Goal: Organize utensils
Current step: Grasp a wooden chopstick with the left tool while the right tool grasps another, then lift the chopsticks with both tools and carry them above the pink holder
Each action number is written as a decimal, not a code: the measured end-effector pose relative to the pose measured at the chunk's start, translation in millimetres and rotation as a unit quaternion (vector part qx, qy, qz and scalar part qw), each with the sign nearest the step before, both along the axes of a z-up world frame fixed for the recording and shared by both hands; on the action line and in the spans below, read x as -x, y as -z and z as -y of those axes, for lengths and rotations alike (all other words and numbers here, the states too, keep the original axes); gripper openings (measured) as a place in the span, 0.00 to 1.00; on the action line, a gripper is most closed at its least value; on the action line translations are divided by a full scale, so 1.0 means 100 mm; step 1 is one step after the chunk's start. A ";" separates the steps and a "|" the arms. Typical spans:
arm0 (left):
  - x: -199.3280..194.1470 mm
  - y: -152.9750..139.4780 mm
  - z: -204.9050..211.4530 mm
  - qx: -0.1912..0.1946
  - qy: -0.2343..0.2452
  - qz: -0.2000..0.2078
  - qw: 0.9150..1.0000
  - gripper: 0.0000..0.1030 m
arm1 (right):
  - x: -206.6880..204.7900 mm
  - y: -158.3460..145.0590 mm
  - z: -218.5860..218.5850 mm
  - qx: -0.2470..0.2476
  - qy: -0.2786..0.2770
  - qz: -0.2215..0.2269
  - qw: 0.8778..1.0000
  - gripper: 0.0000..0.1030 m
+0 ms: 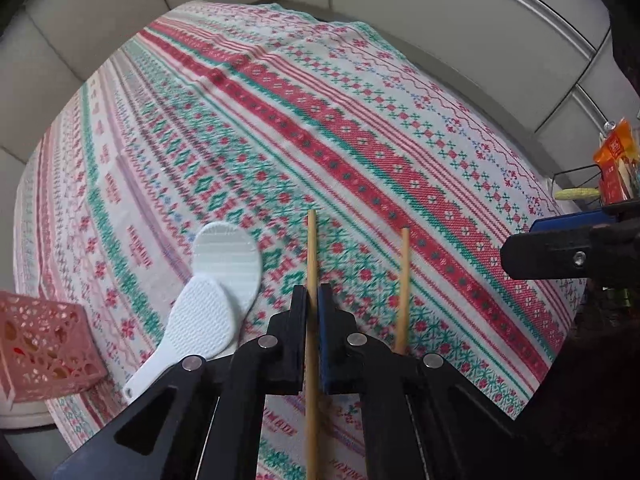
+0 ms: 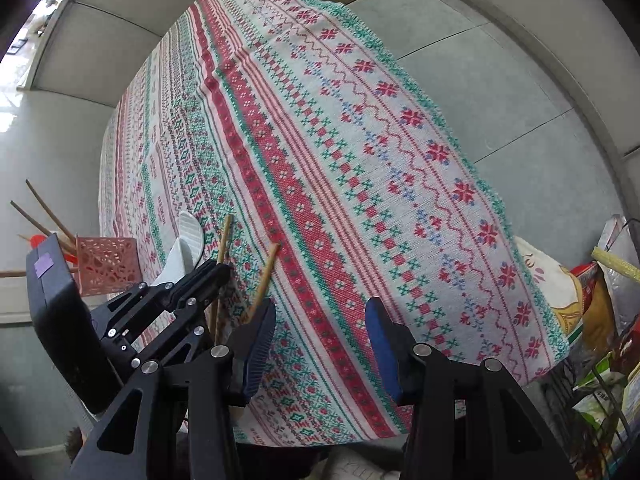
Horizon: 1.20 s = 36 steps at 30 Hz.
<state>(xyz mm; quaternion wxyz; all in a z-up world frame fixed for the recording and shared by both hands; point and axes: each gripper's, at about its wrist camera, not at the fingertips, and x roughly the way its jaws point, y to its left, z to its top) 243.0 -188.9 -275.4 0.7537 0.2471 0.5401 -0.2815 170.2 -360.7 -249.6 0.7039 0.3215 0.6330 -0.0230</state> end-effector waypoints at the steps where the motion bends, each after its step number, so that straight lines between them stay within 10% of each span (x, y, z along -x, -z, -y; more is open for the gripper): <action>1: 0.00 -0.05 -0.06 0.007 -0.006 0.001 1.000 0.05 | -0.02 0.00 -0.04 0.000 -0.003 0.000 1.000 0.46; 19: 0.32 -0.65 -1.25 0.074 -0.087 0.001 0.993 0.05 | -0.32 0.20 -0.90 0.151 -0.044 -0.036 0.987 0.54; 28: 0.34 -0.72 -1.67 0.087 -0.127 0.006 0.988 0.05 | -0.41 0.19 -1.05 0.189 -0.038 -0.023 0.981 0.11; 36: 0.33 -0.96 -1.99 0.126 -0.165 0.034 0.978 0.05 | -0.56 0.01 -0.96 0.116 -0.027 0.025 0.993 0.05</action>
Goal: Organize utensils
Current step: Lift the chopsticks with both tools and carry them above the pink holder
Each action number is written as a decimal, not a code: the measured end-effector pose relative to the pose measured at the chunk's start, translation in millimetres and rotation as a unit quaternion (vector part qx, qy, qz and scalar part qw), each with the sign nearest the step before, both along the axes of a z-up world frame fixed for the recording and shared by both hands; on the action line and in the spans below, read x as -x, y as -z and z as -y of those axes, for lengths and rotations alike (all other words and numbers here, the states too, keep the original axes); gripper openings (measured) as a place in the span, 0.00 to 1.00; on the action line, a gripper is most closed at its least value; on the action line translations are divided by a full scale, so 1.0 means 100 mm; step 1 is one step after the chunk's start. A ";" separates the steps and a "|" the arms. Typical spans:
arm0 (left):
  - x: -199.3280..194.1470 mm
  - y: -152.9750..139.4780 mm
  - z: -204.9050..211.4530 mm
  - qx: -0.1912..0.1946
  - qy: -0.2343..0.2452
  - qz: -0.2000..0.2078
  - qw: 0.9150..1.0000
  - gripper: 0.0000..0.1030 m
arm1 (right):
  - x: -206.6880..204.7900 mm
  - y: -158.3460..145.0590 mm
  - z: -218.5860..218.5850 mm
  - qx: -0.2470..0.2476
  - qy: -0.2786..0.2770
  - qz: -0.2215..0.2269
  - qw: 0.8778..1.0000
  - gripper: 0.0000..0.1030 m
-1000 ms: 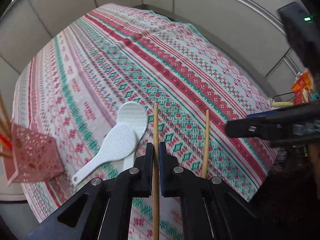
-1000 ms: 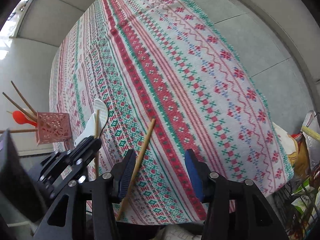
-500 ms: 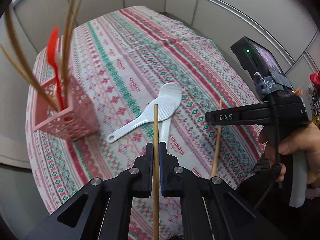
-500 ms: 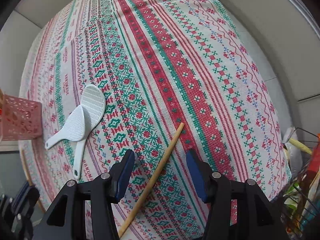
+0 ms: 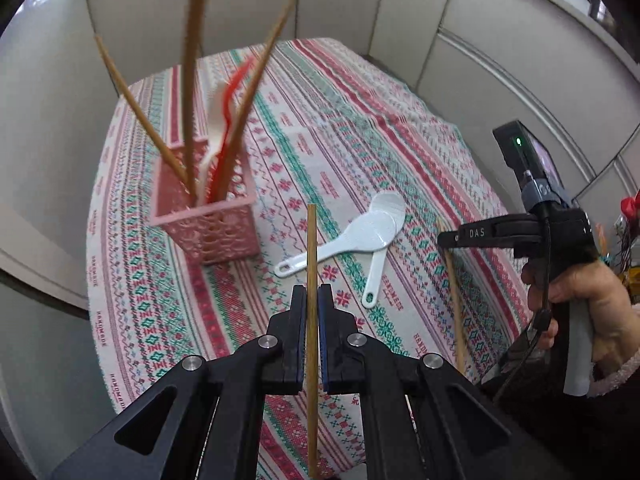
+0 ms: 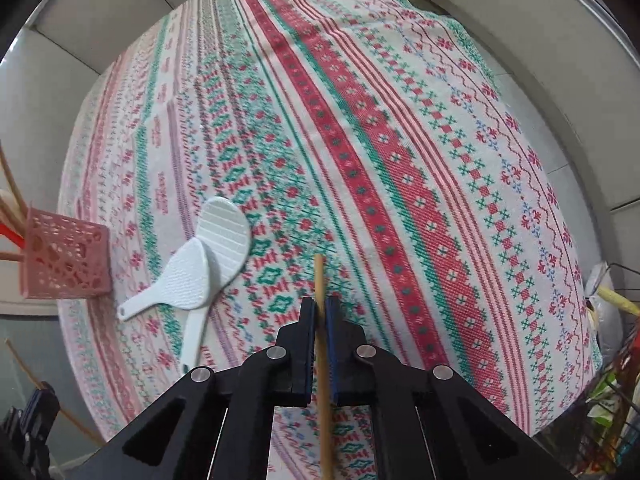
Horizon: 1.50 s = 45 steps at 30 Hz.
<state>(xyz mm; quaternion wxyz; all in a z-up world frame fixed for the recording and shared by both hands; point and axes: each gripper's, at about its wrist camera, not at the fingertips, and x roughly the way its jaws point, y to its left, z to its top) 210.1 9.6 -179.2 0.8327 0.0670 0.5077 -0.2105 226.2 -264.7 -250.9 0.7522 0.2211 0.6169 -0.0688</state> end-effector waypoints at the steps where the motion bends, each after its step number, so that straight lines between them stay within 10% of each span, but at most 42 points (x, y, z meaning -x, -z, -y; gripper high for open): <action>1: 0.01 -0.07 -0.05 0.010 -0.006 0.008 1.000 0.05 | 0.00 -0.07 -0.01 -0.004 -0.001 0.011 1.000 0.05; 13: 0.06 -0.80 -0.56 0.085 -0.099 0.107 0.986 0.05 | 0.32 -1.25 -0.37 -0.004 -0.054 0.180 0.982 0.05; 24: 0.30 -1.47 -0.74 0.099 -0.182 0.280 0.937 0.05 | 0.59 -2.20 -0.62 -0.004 -0.074 0.338 0.938 0.05; 37: -0.06 -1.53 -0.80 0.116 -0.251 0.338 0.900 0.05 | 0.47 -2.55 -0.74 -0.047 -0.064 0.399 0.913 0.05; 45: -0.46 -1.21 -0.80 0.118 -0.243 0.339 0.901 0.05 | 0.21 -2.37 -0.85 -0.053 -0.070 0.393 0.915 0.05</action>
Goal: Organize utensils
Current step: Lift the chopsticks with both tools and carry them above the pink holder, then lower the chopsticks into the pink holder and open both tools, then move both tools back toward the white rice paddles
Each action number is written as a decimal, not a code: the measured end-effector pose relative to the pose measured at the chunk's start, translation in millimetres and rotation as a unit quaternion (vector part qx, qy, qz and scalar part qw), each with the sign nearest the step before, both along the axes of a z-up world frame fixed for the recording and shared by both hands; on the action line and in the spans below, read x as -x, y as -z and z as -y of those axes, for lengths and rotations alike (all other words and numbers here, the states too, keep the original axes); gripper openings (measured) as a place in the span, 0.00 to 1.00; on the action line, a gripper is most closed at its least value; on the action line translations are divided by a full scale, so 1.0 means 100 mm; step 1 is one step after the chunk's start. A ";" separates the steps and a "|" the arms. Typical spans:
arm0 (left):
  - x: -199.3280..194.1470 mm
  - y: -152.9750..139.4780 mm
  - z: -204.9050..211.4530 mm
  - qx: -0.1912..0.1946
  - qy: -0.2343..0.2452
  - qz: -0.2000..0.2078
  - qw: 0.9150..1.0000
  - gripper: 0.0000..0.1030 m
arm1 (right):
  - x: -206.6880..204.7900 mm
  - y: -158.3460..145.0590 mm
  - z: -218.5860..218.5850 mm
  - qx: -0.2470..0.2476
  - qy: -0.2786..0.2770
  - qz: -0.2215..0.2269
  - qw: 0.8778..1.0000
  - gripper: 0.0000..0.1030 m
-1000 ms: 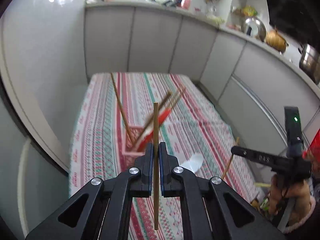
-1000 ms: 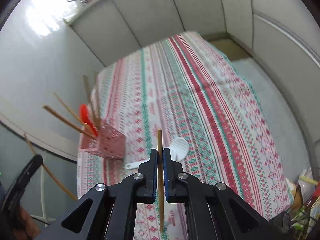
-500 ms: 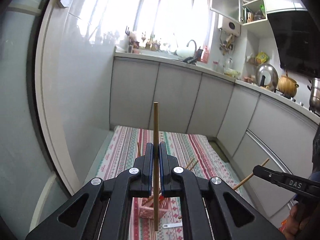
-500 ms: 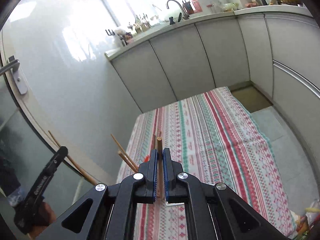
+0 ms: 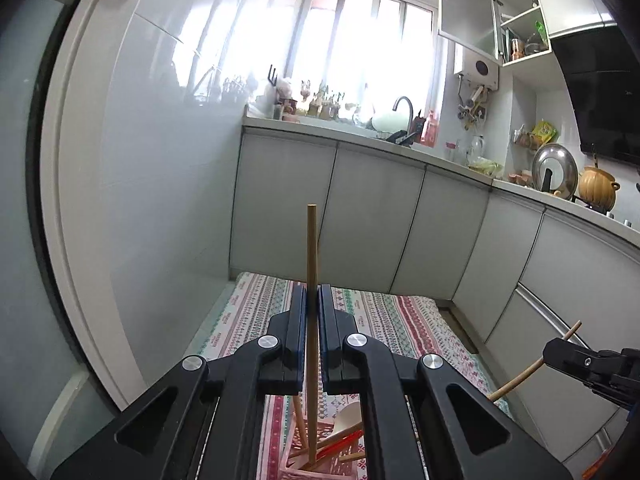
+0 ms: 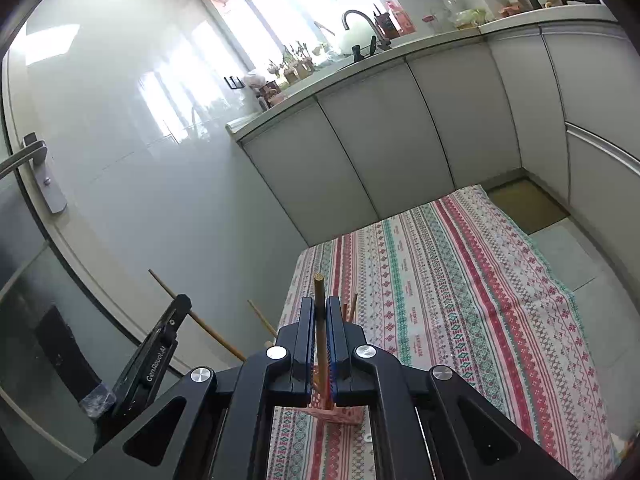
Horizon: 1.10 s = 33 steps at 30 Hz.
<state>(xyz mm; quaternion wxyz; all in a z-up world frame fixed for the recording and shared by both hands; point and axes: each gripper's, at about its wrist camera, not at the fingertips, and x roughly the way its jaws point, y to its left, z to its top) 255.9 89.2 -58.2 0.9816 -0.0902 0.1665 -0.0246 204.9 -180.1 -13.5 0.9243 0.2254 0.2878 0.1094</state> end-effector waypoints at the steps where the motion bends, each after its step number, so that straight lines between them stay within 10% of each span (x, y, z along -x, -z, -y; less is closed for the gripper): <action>1: -0.05 0.05 0.02 -0.006 0.002 -0.004 1.000 0.05 | -0.03 0.04 -0.03 0.004 -0.001 -0.002 1.000 0.05; 12: -0.37 0.49 0.19 -0.045 0.038 -0.032 0.998 0.05 | -0.26 0.47 -0.28 0.022 -0.032 -0.046 0.998 0.05; 20: -0.44 0.50 0.15 -0.004 0.070 -0.102 0.992 0.09 | -0.28 0.54 -0.21 0.003 -0.052 -0.072 0.996 0.18; 25: -0.24 0.37 0.13 -0.004 0.070 -0.118 0.991 0.54 | -0.16 0.41 -0.04 0.002 -0.043 -0.064 0.997 0.39; 33: 0.08 0.32 0.02 -0.001 0.091 -0.206 0.974 0.73 | 0.04 0.34 0.39 0.002 -0.016 -0.087 0.996 0.59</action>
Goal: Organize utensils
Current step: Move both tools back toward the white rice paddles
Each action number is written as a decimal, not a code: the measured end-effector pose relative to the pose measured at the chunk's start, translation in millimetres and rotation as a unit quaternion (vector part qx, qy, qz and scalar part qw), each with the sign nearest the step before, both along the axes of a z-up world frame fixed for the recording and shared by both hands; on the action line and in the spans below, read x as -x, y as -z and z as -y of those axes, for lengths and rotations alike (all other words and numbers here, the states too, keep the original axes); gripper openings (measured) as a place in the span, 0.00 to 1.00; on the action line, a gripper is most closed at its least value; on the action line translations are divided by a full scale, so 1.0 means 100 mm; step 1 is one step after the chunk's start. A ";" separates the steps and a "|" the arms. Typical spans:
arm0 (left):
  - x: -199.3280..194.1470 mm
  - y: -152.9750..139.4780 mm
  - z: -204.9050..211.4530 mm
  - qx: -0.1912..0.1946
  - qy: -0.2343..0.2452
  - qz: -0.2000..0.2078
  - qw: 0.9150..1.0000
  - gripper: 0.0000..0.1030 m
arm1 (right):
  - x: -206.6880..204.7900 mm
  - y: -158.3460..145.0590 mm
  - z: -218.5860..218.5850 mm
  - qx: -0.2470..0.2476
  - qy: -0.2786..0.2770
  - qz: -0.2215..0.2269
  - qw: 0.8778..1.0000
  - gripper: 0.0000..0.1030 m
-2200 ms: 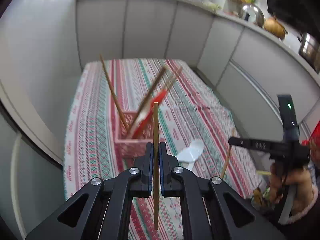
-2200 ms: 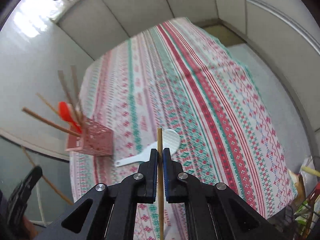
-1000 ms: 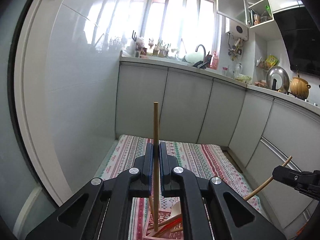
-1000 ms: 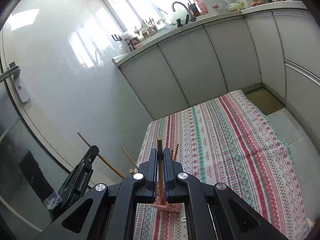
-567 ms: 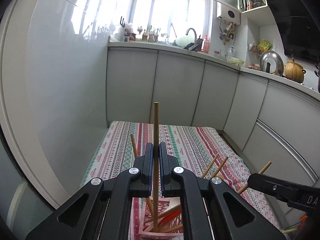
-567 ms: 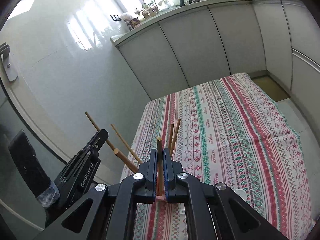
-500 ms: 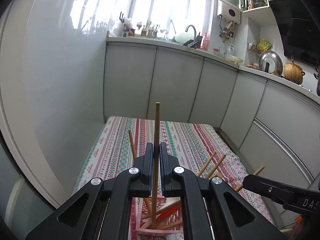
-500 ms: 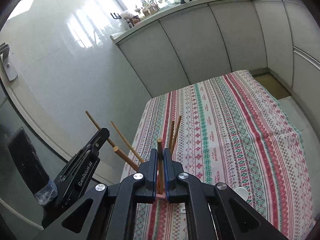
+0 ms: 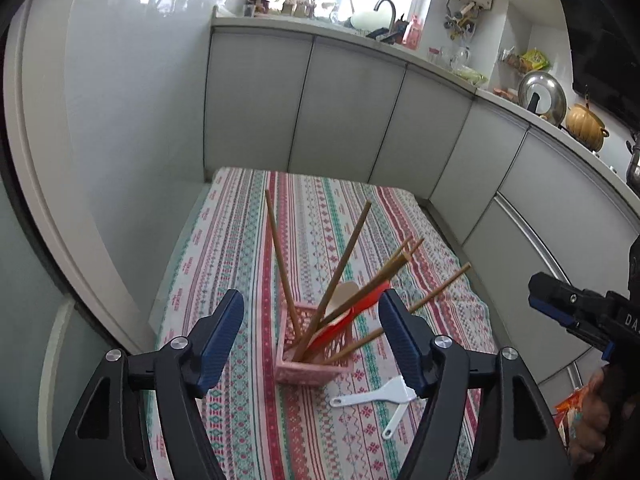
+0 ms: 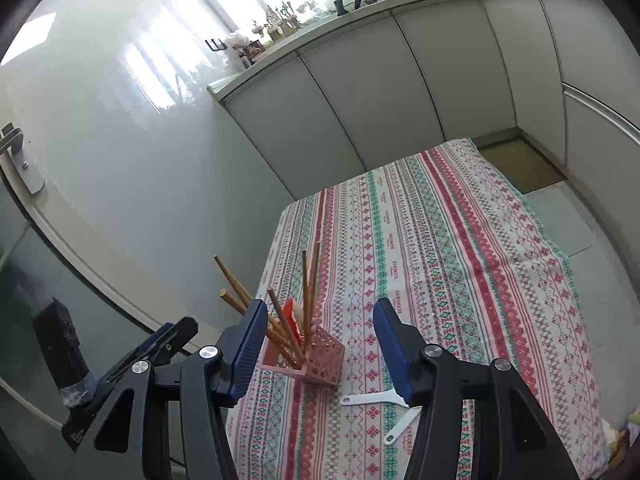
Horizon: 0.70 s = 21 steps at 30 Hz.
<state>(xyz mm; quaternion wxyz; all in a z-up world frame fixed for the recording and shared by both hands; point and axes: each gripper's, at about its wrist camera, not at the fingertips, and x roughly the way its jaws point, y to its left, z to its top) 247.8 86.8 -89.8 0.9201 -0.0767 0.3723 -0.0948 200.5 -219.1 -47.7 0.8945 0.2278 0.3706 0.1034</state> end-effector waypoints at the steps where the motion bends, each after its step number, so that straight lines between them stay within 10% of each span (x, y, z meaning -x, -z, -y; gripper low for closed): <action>1: 0.03 0.03 0.00 0.003 0.005 -0.018 1.000 0.76 | 0.02 0.02 0.05 0.004 0.005 -0.006 1.000 0.60; 21: 0.33 0.90 0.44 -0.092 0.110 -0.172 0.975 0.76 | 0.07 1.22 0.42 0.046 -0.018 -0.225 0.973 0.67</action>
